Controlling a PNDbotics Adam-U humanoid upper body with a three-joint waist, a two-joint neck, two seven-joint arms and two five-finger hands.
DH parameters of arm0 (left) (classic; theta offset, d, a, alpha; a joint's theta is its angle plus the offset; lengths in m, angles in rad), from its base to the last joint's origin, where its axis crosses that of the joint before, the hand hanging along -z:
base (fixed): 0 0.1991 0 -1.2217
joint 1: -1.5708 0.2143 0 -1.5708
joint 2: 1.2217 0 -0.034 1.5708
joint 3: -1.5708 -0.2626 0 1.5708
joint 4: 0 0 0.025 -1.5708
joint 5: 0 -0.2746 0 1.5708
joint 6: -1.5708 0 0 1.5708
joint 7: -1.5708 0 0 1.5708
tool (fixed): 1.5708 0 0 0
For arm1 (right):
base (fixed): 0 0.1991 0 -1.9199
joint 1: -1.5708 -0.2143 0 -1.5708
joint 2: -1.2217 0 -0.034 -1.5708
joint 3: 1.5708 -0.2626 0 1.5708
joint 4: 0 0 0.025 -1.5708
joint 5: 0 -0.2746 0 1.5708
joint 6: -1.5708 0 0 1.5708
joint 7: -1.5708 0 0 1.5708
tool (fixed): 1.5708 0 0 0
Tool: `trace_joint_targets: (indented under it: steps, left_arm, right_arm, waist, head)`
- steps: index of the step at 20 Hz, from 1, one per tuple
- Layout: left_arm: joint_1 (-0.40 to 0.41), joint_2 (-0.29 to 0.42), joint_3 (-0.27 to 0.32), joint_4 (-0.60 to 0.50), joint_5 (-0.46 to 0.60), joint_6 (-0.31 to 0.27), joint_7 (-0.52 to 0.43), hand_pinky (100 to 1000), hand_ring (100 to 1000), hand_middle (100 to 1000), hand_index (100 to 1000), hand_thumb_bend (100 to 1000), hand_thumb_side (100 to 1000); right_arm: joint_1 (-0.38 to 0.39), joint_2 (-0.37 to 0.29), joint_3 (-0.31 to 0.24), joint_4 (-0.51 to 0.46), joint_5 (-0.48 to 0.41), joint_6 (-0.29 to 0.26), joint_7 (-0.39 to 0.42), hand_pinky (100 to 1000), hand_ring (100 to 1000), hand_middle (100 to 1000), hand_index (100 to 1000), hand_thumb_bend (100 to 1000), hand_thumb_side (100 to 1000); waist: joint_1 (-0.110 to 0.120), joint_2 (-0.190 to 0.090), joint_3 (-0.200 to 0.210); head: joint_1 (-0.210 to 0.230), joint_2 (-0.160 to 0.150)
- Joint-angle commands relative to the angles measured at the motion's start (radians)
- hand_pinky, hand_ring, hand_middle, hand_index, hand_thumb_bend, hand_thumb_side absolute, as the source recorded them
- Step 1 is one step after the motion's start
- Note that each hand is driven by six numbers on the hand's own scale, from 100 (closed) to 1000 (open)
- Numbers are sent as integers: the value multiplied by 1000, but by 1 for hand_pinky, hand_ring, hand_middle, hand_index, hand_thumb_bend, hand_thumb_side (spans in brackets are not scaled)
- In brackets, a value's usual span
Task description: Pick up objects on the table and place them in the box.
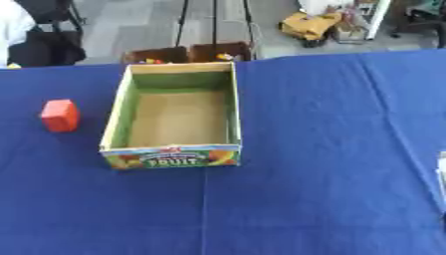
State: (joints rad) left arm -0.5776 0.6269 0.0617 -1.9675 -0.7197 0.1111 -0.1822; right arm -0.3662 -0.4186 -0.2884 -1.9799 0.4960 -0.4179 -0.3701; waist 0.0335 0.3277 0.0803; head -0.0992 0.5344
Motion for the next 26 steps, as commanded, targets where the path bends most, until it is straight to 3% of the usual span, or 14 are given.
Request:
trace_joint_targets:
  steps: [1, 11, 17, 26]
  left_arm:
    - [-32, 89, -30, 33, 5, 38, -88, 641, 835, 889, 1000, 100, 1000]
    - [-170, 187, -159, 287, 27, 29, -278, 670, 866, 908, 1000, 100, 1000]
    - [-248, 168, -207, 456, 41, -35, -355, 688, 882, 920, 1000, 100, 1000]
    - [-344, 101, -206, 687, 65, -153, -440, 735, 917, 970, 1000, 100, 932]
  right_arm:
    - [-14, -28, 3, -20, -14, -2, 8, 639, 749, 595, 789, 100, 1000]
    - [-19, -27, 13, -20, -25, -6, 22, 640, 747, 594, 787, 100, 1000]
    - [-20, -27, 18, -20, -30, -10, 30, 641, 747, 593, 786, 100, 1000]
    - [-22, -24, 23, -20, -38, -12, 44, 643, 747, 589, 784, 100, 1000]
  waist:
    - [13, -13, -2]
    - [14, -17, -21]
    - [14, -10, -36]
    - [12, 0, -49]
  head:
    - [9, -9]
    - [30, -12]
    - [41, -19]
    - [60, -33]
